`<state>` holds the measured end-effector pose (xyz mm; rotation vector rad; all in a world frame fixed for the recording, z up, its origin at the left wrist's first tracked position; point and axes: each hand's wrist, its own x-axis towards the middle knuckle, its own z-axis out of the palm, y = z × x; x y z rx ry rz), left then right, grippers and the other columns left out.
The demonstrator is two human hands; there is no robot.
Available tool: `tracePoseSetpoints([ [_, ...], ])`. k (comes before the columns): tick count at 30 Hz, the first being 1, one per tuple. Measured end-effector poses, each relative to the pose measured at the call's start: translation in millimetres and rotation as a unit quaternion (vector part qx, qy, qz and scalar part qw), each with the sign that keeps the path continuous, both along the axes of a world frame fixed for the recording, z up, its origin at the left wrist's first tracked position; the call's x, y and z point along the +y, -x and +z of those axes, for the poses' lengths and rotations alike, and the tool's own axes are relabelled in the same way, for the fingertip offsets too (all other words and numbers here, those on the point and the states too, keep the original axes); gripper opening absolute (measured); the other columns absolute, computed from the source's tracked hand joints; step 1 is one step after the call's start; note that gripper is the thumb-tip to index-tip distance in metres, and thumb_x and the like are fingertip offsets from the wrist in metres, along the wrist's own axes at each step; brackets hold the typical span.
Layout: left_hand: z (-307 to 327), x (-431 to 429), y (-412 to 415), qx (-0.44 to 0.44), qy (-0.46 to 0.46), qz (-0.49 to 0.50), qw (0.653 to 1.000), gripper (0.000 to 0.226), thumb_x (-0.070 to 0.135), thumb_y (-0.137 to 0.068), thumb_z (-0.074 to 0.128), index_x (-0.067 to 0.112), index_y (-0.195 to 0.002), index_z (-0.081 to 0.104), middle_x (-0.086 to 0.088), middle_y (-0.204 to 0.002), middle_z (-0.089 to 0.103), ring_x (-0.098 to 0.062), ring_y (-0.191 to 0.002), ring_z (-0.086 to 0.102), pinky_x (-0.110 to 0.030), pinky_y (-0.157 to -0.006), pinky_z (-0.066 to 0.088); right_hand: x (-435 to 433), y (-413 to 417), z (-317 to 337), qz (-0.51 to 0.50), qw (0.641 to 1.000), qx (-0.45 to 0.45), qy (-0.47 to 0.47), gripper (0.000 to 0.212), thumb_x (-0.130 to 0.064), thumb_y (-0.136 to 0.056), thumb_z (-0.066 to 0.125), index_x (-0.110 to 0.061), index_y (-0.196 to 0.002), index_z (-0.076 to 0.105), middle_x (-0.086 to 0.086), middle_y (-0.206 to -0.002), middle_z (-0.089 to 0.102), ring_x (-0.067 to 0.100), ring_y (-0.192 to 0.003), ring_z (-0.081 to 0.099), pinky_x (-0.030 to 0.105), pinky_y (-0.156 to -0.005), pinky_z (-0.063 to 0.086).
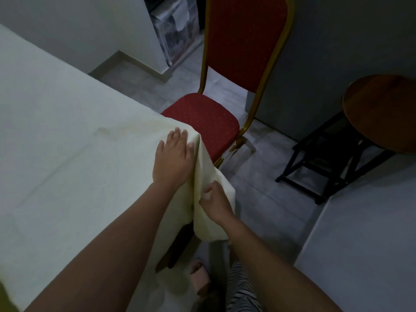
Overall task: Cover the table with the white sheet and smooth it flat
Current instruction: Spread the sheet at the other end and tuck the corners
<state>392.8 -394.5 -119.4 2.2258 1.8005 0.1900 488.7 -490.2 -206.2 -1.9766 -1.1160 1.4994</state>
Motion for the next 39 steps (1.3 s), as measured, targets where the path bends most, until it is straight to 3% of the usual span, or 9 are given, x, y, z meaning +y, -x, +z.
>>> tracePoseSetpoints([
  [3, -2, 0, 1, -0.006, -0.008, -0.005, 1.0, 0.052, 0.038, -0.101, 0.019, 0.019, -0.15, 0.023, -0.003, -0.158, 0.019, -0.017, -0.147, 0.011, -0.041, -0.119, 0.009, 13, 5, -21, -0.049, 0.998, 0.032, -0.009, 0.078, -0.026, -0.081, 0.064, -0.035, -0.139, 0.013, 0.0, -0.133, 0.045, 0.025, -0.114, 0.05, 0.049, -0.1, 0.042],
  [5, -3, 1, 2, -0.008, -0.014, -0.01, 1.0, 0.052, 0.037, -0.101, 0.02, 0.019, -0.15, 0.023, -0.003, -0.158, 0.019, -0.017, -0.147, 0.011, -0.04, -0.119, 0.008, 23, 10, -36, -0.036, 0.999, -0.021, -0.016, 0.089, -0.027, -0.083, 0.062, -0.038, -0.145, -0.001, 0.001, -0.129, 0.046, 0.027, -0.117, 0.049, 0.048, -0.099, 0.041],
  [8, -3, 0, 3, -0.012, -0.017, -0.015, 1.0, 0.052, 0.038, -0.101, 0.021, 0.019, -0.15, 0.023, -0.002, -0.158, 0.019, -0.017, -0.147, 0.011, -0.04, -0.119, 0.008, 25, 9, -49, -0.051, 0.993, -0.107, -0.007, 0.039, -0.026, -0.093, 0.049, -0.016, -0.131, 0.049, 0.002, -0.116, 0.058, 0.026, -0.108, 0.053, 0.035, -0.088, 0.045],
  [10, -4, 0, 3, -0.014, -0.018, -0.016, 1.0, 0.052, 0.038, -0.101, 0.021, 0.02, -0.15, 0.023, -0.003, -0.158, 0.019, -0.017, -0.147, 0.011, -0.041, -0.119, 0.008, 17, 8, -52, -0.044, 0.987, -0.154, -0.018, 0.029, -0.027, -0.092, 0.047, -0.011, -0.11, 0.063, 0.007, -0.113, 0.06, 0.028, -0.108, 0.051, 0.035, -0.087, 0.045],
  [15, -3, -1, 2, -0.011, -0.025, -0.021, 0.999, 0.052, 0.037, -0.101, 0.021, 0.018, -0.149, 0.026, -0.004, -0.158, 0.022, -0.019, -0.147, 0.014, -0.043, -0.119, 0.011, -21, 9, -46, -0.139, 0.982, 0.109, 0.061, 0.036, -0.026, -0.094, 0.042, -0.014, -0.126, 0.052, 0.006, -0.109, 0.058, 0.023, -0.096, 0.054, 0.033, -0.085, 0.046],
  [19, -4, 0, 2, -0.007, -0.026, -0.02, 0.999, 0.051, 0.036, -0.101, 0.022, 0.017, -0.148, 0.027, -0.004, -0.158, 0.022, -0.018, -0.146, 0.014, -0.043, -0.118, 0.011, -29, -15, -49, -0.214, 0.966, 0.139, 0.036, 0.035, -0.026, -0.088, 0.053, -0.008, -0.117, 0.061, 0.011, -0.107, 0.067, 0.028, -0.096, 0.062, 0.037, -0.086, 0.05],
  [25, -5, 0, 2, 0.001, -0.032, -0.025, 0.999, 0.051, 0.036, -0.101, 0.022, 0.017, -0.148, 0.026, -0.006, -0.157, 0.022, -0.02, -0.146, 0.015, -0.044, -0.118, 0.013, -35, -20, -56, -0.178, 0.976, -0.123, -0.038, 0.013, -0.027, -0.09, 0.055, -0.016, -0.092, 0.049, 0.004, -0.09, 0.061, 0.023, -0.083, 0.06, 0.031, -0.066, 0.047],
  [33, -5, 0, 2, 0.018, -0.034, -0.032, 0.999, 0.053, 0.036, -0.101, 0.021, 0.016, -0.149, 0.024, -0.006, -0.158, 0.02, -0.021, -0.147, 0.014, -0.044, -0.118, 0.013, 29, 11, -20, -0.164, 0.943, -0.23, -0.175, 0.063, -0.054, -0.07, 0.071, -0.019, -0.116, 0.046, 0.0, -0.117, 0.056, 0.02, -0.112, 0.05, 0.045, -0.097, 0.041],
  [39, -5, -1, 3, 0.015, -0.041, -0.037, 0.998, 0.052, 0.035, -0.101, 0.022, 0.015, -0.149, 0.023, -0.007, -0.158, 0.021, -0.021, -0.146, 0.015, -0.044, -0.118, 0.013, 51, -22, -15, -0.164, 0.915, -0.301, -0.214, 0.003, -0.022, -0.091, 0.055, -0.022, -0.092, 0.052, -0.01, -0.084, 0.052, 0.015, -0.083, 0.056, 0.037, -0.087, 0.039],
])
